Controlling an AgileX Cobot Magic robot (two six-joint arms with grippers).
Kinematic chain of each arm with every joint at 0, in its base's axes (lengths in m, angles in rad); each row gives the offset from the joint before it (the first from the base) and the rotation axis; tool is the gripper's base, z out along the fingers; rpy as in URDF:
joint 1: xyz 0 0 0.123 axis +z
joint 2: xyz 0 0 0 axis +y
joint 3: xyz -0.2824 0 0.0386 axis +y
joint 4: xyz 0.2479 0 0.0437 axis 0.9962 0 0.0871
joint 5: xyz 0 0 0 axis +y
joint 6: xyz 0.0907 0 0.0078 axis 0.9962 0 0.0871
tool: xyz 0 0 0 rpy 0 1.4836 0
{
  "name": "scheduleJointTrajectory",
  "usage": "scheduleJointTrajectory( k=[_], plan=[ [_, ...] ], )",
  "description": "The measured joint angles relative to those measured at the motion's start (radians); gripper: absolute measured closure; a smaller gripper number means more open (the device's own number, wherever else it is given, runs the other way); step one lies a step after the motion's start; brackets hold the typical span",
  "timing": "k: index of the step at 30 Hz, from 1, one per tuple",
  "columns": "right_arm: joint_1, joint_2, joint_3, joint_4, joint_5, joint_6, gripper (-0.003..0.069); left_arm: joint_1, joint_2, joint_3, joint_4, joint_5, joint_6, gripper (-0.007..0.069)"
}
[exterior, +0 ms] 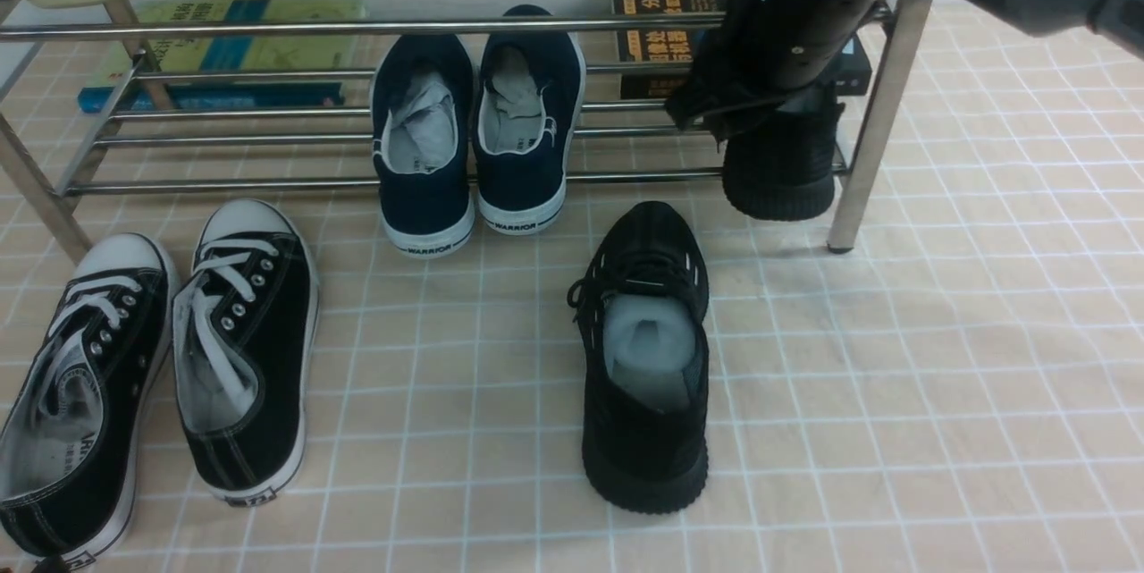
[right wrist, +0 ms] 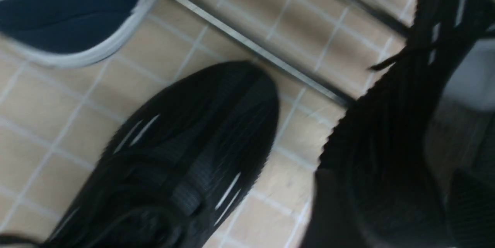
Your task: Take the shoes off the shelf from the light coffee tablecloth by hand.
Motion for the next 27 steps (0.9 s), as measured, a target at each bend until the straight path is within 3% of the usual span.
scheduleJointTrajectory(
  k=[5,10,15,18,21,27],
  plan=[
    [-0.006,0.046,0.0,-0.063,-0.078,0.0,0.0097,0.0,0.0,0.0,0.0,0.0,0.0,0.0385],
    [-0.006,0.087,0.0,-0.108,-0.105,0.002,0.0085,0.0,0.0,0.0,0.0,0.0,0.0,0.0385],
    [-0.007,0.123,0.0,-0.139,-0.118,0.008,0.0207,0.0,0.0,0.0,0.0,0.0,0.0,0.0385],
    [-0.007,0.123,0.0,-0.132,-0.086,0.01,0.0476,0.0,0.0,0.0,0.0,0.0,0.0,0.0385],
    [-0.008,0.108,-0.001,-0.078,-0.016,0.013,0.0642,0.0,0.0,0.0,0.0,0.0,0.0,0.0385],
    [0.0,0.001,-0.001,0.071,0.182,0.008,0.0655,0.0,0.0,0.0,0.0,0.0,0.0,0.0385]
  ],
)
